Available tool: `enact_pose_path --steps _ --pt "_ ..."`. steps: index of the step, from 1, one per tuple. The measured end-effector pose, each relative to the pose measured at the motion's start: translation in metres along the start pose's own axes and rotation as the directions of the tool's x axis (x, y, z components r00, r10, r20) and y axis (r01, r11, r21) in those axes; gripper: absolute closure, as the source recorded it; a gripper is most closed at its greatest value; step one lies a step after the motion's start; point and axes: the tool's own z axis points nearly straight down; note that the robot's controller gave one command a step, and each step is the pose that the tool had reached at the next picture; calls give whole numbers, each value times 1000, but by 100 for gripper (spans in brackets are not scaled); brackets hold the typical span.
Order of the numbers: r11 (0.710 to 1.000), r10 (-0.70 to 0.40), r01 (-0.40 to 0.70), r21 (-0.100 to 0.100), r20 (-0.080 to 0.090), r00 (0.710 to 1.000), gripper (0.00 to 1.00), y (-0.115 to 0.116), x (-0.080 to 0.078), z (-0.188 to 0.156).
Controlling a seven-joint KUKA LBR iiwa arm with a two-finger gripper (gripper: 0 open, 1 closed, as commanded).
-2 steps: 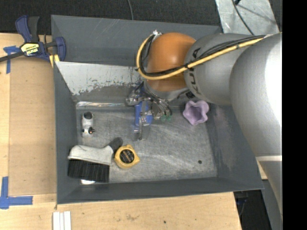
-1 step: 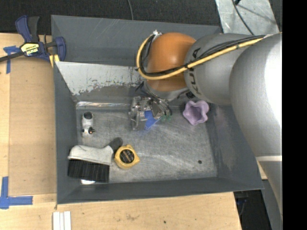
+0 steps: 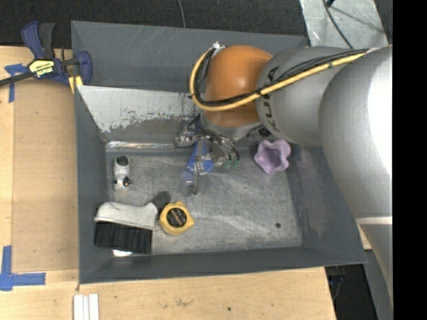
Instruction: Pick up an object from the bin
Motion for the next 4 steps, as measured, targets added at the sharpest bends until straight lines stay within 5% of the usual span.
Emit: enact_pose_path --steps 1,2,3,4 --pt "1000 1 -1 0 0 1000 100 0 0 0" --pt "1000 1 -1 0 0 1000 100 0 0 0" --pt "999 45 -45 0 -8 999 100 -1 9 -49" --pt "997 82 -82 0 -1 997 0 5 1 -78"
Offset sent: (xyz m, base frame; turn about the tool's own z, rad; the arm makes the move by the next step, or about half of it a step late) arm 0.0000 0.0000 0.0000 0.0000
